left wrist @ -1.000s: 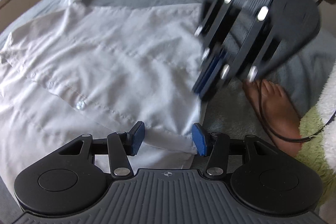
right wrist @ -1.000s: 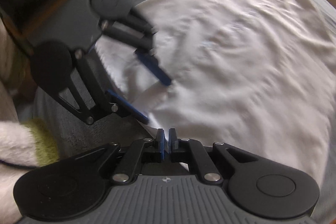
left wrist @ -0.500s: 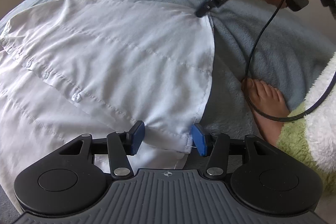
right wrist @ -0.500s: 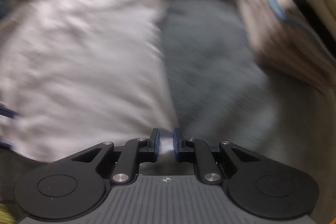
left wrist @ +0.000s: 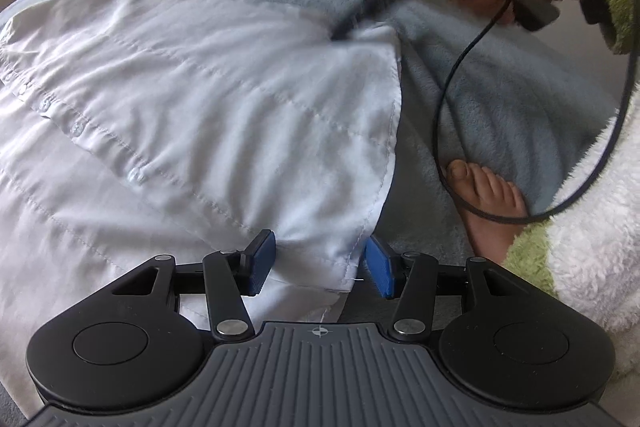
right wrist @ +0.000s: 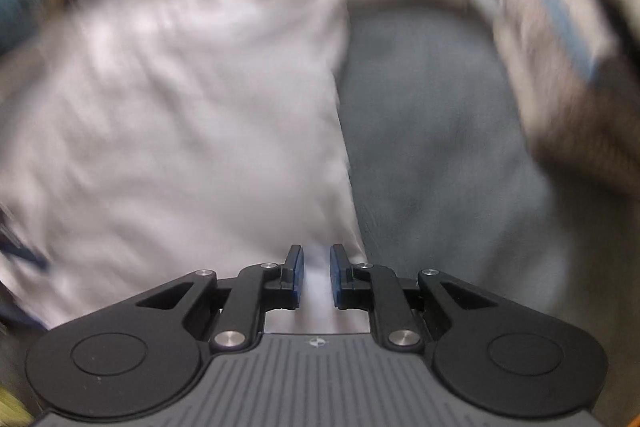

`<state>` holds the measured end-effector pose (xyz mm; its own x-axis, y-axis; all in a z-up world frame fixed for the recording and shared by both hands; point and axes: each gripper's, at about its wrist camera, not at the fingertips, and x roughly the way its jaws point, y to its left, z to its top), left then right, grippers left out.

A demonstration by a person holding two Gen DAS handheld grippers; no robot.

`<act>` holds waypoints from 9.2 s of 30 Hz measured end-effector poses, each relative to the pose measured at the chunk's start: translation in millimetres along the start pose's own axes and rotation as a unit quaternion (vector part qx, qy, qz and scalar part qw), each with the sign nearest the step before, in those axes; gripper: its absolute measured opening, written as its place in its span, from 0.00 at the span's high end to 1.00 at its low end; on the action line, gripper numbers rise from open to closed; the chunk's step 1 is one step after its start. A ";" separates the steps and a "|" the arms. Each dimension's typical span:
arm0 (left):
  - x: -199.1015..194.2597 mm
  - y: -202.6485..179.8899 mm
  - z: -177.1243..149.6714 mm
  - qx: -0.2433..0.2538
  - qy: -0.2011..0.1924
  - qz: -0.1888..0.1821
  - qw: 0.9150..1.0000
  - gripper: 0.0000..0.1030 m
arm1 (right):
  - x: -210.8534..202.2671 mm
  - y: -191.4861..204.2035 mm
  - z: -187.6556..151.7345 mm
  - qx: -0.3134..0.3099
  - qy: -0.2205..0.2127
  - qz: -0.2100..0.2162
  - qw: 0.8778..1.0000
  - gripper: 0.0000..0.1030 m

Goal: Fold clothes

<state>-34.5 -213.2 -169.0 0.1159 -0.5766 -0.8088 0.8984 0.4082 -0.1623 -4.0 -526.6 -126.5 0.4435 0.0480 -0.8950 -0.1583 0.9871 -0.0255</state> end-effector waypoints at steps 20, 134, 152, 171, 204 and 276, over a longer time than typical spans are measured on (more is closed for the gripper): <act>-36.8 117.4 75.1 -0.092 -0.038 0.024 0.995 0.51 | 9.0 -55.1 172.1 0.260 -0.098 0.132 0.952 0.60; -67.4 268.4 61.1 -0.447 -0.136 0.096 0.879 0.50 | 15.3 24.8 157.1 0.368 -0.088 0.281 0.882 0.42; -25.1 246.7 62.2 -0.405 -0.080 0.066 0.908 0.53 | 86.7 29.1 186.8 0.377 -0.095 0.199 0.900 0.78; -22.1 251.4 54.1 -0.414 -0.088 0.055 0.904 0.53 | 107.0 31.8 200.8 0.360 -0.085 0.181 0.911 0.64; -67.5 262.3 15.5 -0.448 -0.122 0.011 0.886 0.51 | 55.7 71.9 239.3 0.224 -0.167 0.283 0.917 0.96; -117.4 80.0 -24.6 -0.072 0.097 0.098 0.988 0.68 | 9.8 105.0 40.8 0.193 0.027 0.316 0.929 0.62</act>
<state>13.3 -95.4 -101.0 0.1867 -0.3360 -0.9232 0.7955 0.6031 -0.0587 19.7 -416.2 -119.7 0.3238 0.6383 -0.6984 -0.0392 0.7466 0.6642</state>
